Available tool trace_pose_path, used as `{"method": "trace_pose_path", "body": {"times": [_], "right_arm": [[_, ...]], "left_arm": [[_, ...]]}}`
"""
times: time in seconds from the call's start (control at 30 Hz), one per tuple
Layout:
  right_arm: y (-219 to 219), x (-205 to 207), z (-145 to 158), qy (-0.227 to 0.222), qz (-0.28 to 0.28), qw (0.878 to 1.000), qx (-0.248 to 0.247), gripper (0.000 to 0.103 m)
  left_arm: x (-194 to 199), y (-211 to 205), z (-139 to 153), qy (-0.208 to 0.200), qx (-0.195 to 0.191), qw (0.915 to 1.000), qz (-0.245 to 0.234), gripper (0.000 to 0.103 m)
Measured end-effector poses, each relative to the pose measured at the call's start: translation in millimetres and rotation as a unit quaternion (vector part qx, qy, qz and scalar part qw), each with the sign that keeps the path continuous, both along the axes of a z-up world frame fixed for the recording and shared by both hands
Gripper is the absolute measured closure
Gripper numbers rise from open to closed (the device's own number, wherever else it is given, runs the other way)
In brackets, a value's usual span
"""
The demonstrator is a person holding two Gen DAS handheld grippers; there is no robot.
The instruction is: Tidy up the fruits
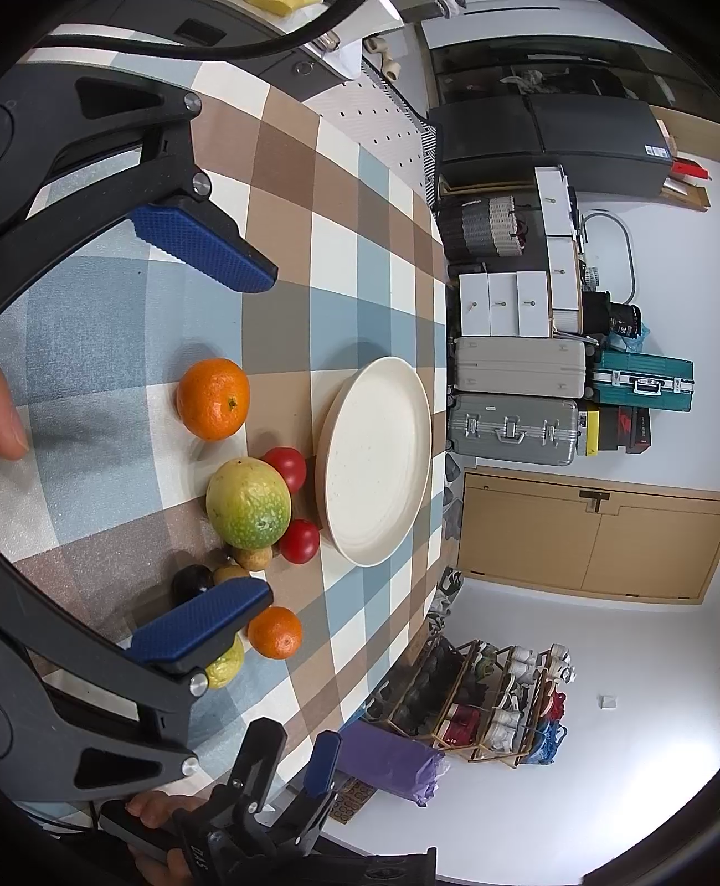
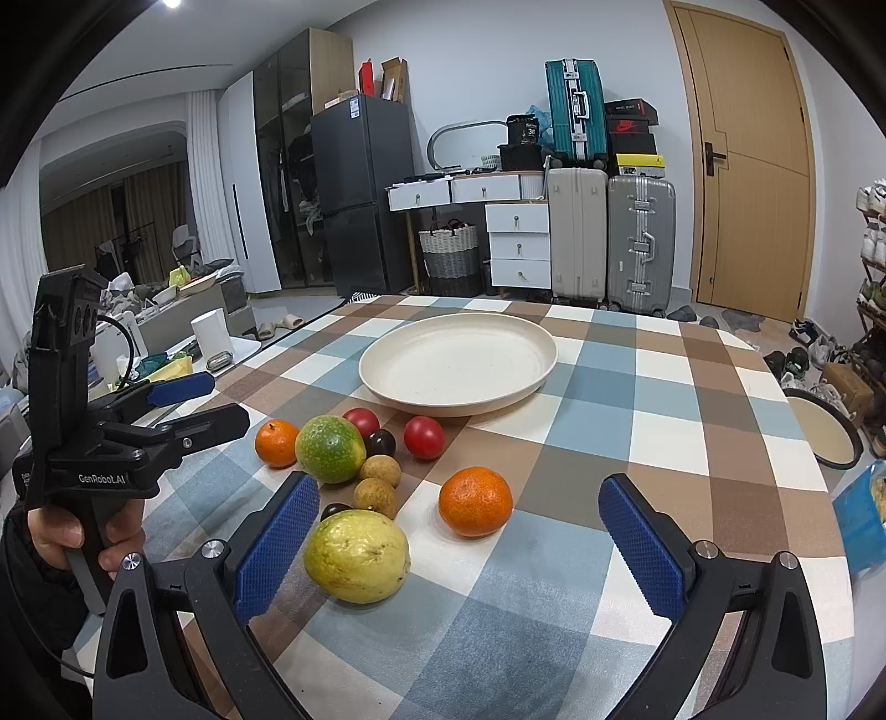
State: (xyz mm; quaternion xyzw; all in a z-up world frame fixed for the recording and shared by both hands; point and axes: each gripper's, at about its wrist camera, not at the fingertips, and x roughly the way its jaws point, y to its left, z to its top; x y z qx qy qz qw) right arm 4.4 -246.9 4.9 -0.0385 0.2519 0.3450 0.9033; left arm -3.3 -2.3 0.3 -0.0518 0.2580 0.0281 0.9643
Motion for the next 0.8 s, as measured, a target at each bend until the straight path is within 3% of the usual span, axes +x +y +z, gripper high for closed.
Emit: {"method": "trace_pose_path", "body": {"times": [0.8], "right_arm": [[0.6,-0.1,-1.0,0.000,0.000,1.000,-0.002,0.000]], "left_arm": [[1.3,0.7,-2.8,0.003,0.004,1.0000,0.003,0.000]]}}
